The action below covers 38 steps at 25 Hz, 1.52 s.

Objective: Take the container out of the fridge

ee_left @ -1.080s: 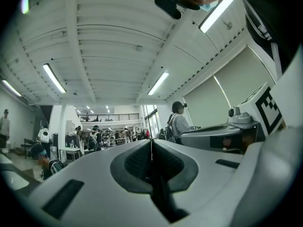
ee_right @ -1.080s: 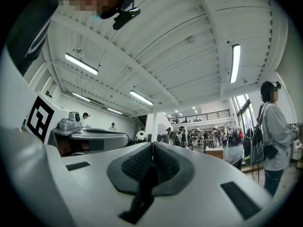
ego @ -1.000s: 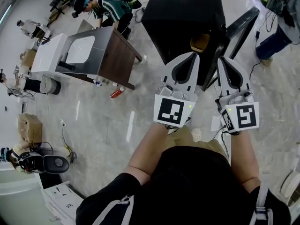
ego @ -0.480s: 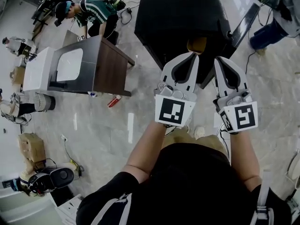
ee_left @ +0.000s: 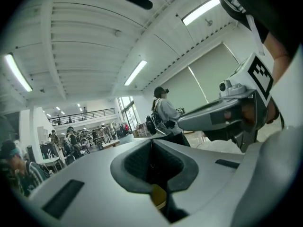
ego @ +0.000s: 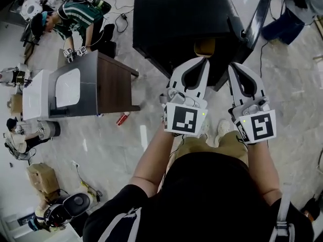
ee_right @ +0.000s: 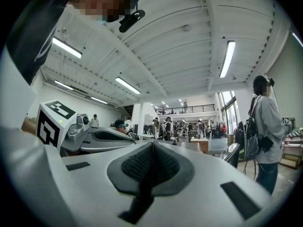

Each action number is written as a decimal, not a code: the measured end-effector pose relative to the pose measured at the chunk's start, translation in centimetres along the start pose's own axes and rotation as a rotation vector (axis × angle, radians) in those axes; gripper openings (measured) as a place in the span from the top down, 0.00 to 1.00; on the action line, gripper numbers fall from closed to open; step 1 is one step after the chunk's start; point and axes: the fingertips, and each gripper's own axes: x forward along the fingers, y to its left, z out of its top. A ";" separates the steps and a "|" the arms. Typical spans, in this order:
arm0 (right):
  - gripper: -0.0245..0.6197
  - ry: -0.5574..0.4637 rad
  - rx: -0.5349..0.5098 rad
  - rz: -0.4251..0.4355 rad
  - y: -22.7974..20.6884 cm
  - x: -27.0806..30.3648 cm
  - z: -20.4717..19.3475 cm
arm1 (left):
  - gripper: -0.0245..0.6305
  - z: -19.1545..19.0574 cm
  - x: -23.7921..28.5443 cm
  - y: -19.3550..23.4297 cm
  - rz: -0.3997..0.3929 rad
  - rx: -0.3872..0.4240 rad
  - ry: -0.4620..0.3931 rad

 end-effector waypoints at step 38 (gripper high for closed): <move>0.91 0.099 0.091 -0.001 -6.4 2.1 -6.7 | 0.75 -28.4 16.9 -7.2 -0.549 0.531 0.610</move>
